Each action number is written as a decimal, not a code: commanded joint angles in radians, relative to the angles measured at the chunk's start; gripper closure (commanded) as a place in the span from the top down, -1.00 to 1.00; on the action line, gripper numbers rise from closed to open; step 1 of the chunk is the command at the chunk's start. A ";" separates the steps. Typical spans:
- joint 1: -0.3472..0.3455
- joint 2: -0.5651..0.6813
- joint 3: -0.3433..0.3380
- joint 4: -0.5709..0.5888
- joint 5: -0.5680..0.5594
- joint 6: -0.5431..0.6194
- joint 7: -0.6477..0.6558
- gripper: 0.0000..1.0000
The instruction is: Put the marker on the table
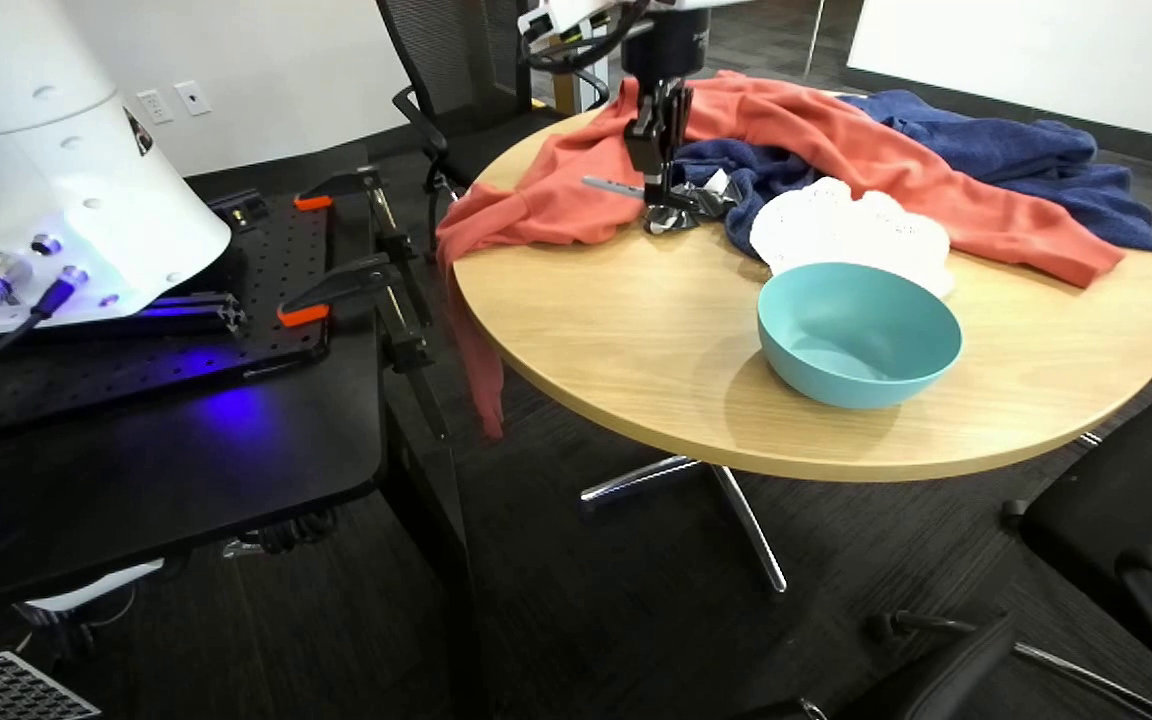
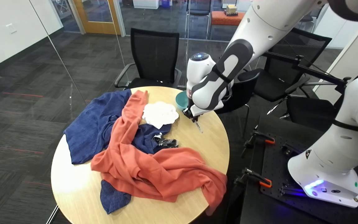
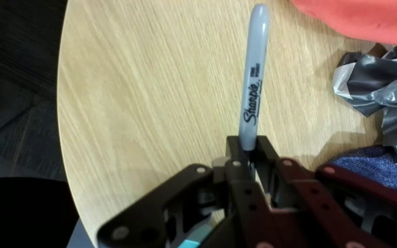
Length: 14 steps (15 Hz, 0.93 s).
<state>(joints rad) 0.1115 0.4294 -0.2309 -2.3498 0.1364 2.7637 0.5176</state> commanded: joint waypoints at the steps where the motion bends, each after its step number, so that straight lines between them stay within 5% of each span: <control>1: 0.046 0.040 -0.022 0.016 -0.037 0.012 0.085 -0.93; 7: 0.091 0.109 -0.045 0.054 -0.074 0.010 0.170 -0.93; 8: 0.103 0.119 -0.055 0.059 -0.085 0.013 0.184 -0.25; 14: 0.120 0.127 -0.067 0.067 -0.096 0.024 0.201 0.53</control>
<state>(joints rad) 0.2123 0.5554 -0.2800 -2.2884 0.0619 2.7693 0.6780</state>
